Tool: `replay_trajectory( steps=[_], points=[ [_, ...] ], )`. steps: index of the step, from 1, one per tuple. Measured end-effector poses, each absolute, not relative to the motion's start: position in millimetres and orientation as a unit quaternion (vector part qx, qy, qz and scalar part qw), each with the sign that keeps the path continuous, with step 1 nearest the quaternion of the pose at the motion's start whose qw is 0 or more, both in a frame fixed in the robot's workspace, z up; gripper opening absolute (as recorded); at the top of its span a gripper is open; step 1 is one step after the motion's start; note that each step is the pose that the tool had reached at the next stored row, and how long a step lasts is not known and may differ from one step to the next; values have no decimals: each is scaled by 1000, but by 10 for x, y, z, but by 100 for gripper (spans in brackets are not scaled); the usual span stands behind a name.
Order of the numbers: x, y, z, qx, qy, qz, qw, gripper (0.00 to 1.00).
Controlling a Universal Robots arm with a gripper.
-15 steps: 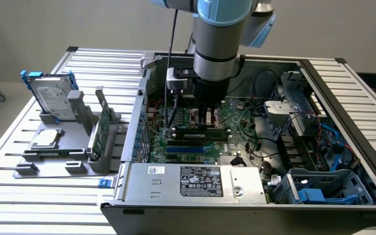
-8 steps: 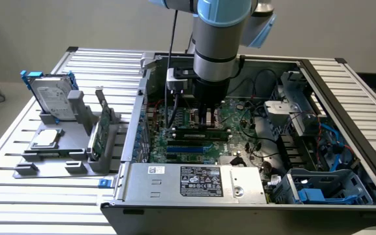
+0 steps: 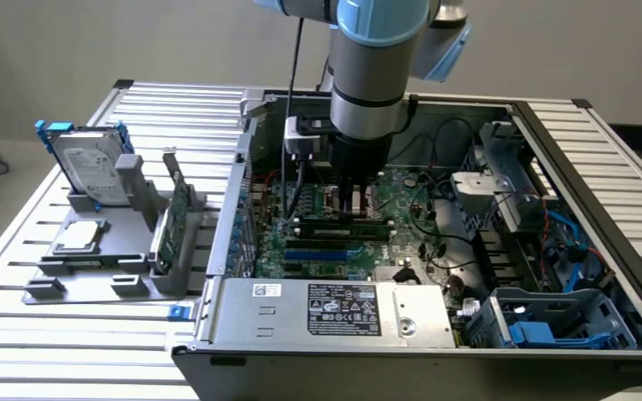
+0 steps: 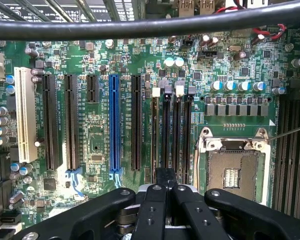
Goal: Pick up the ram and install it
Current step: 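Press down the ram until it locks into place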
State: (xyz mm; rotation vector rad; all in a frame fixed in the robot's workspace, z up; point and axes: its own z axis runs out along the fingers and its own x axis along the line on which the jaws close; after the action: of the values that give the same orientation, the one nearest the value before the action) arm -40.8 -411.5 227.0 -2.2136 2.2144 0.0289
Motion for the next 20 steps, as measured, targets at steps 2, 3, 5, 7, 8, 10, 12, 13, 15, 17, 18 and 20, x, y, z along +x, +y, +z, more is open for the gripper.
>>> replay_trajectory(
  steps=[2,3,5,7,8,10,12,13,15,17,18,20],
  points=[
    [-407,-4114,2265,-707,707,9,6,11],
    [-407,-4114,2262,-707,707,9,6,11],
    [-407,-4114,2261,-707,707,9,5,11],
    [-407,-4114,2260,-707,707,9,5,11],
    [-407,-4114,2260,-707,707,9,5,11],
    [-407,-4114,2259,-707,707,9,5,11],
    [-408,-4117,2257,-707,707,9,5,11],
    [-408,-4119,2258,-707,707,9,5,11],
    [-407,-4120,2259,-707,707,9,5,11],
    [-407,-4120,2259,-707,707,9,5,11],
    [-408,-4121,2263,-707,707,9,5,11],
    [-407,-4120,2303,-707,707,9,6,11]
  ],
)
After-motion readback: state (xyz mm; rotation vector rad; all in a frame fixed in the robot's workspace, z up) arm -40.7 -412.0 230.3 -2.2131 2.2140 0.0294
